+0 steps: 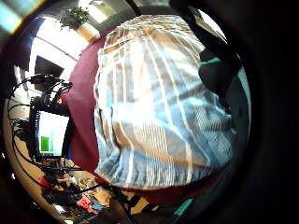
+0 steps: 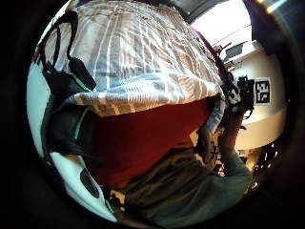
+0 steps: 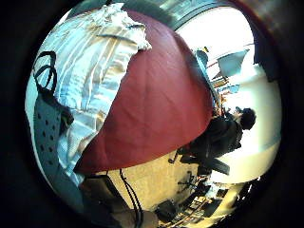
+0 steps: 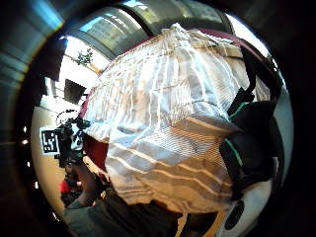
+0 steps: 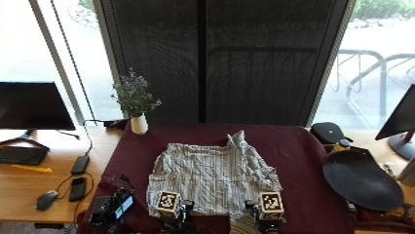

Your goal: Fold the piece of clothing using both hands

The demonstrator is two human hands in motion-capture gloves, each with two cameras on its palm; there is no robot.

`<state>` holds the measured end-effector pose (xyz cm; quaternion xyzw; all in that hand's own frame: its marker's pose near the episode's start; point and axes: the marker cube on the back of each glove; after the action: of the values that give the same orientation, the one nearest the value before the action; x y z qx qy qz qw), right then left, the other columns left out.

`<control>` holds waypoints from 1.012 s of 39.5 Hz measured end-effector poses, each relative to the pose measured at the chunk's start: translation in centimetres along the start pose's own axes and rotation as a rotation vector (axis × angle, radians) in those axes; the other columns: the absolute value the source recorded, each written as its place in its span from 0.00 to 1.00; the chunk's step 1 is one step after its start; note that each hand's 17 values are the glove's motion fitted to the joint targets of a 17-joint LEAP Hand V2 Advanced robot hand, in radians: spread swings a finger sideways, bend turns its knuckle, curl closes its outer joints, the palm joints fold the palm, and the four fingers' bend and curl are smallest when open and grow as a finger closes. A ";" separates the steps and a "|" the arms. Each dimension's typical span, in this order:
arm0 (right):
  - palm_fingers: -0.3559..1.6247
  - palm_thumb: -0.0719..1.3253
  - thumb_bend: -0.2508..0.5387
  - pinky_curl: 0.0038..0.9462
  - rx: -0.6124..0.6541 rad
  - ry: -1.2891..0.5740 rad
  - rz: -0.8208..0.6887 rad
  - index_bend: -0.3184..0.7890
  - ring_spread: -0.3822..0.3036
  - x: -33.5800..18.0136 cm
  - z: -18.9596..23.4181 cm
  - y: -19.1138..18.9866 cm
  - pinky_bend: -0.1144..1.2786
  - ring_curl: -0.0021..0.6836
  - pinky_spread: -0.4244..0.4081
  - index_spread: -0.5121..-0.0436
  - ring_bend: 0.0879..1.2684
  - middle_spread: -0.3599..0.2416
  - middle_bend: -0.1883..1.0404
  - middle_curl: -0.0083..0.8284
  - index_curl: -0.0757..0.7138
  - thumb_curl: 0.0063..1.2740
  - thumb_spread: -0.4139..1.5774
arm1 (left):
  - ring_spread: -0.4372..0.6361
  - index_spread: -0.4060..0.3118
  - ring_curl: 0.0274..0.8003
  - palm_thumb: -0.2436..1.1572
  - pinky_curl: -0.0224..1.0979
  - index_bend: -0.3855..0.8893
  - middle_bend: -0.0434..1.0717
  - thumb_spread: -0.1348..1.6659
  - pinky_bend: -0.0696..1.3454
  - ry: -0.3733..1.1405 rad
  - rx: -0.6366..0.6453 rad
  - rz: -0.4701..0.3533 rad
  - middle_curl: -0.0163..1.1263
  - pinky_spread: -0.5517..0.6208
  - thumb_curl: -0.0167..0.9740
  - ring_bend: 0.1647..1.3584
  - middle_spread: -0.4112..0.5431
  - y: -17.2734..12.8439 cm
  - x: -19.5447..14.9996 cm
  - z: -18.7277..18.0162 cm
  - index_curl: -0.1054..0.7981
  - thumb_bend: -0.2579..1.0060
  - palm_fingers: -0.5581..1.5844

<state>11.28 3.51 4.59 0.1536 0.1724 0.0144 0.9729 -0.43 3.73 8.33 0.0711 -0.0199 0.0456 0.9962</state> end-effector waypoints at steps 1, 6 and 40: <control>0.86 0.73 0.39 0.37 -0.081 -0.059 -0.006 0.44 0.18 -0.5 -0.3 1.0 0.44 0.62 0.13 0.49 0.43 0.23 0.42 0.51 0.59 0.28 0.77 | 0.15 0.14 0.43 0.61 0.23 0.59 0.40 0.72 0.12 -0.003 -0.011 0.012 0.44 0.47 0.35 0.24 0.12 0.3 0.1 -0.6 0.64 0.20 0.79; 0.87 0.74 0.37 0.37 -0.222 -0.207 -0.039 0.44 0.18 -1.2 -3.1 1.5 0.44 0.65 0.12 0.49 0.46 0.20 0.45 0.54 0.60 0.28 0.77 | 0.13 0.12 0.45 0.62 0.22 0.60 0.43 0.73 0.12 -0.005 -0.036 0.070 0.45 0.46 0.35 0.26 0.10 0.5 0.1 -4.0 0.65 0.20 0.80; 0.81 0.78 0.33 0.37 -0.135 -0.113 0.168 0.49 0.21 -4.6 2.7 -33.6 0.35 0.70 0.24 0.49 0.48 0.22 0.59 0.65 0.70 0.24 0.85 | 0.11 0.13 0.53 0.66 0.13 0.57 0.64 0.79 0.12 -0.352 0.313 -0.238 0.51 0.49 0.31 0.33 0.07 -31.7 -8.2 -5.1 0.71 0.20 0.77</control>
<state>7.10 -29.66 -1.65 0.1023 0.1026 0.0987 0.9845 -5.46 -27.54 -1.52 0.2332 -0.1773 -0.0823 0.9526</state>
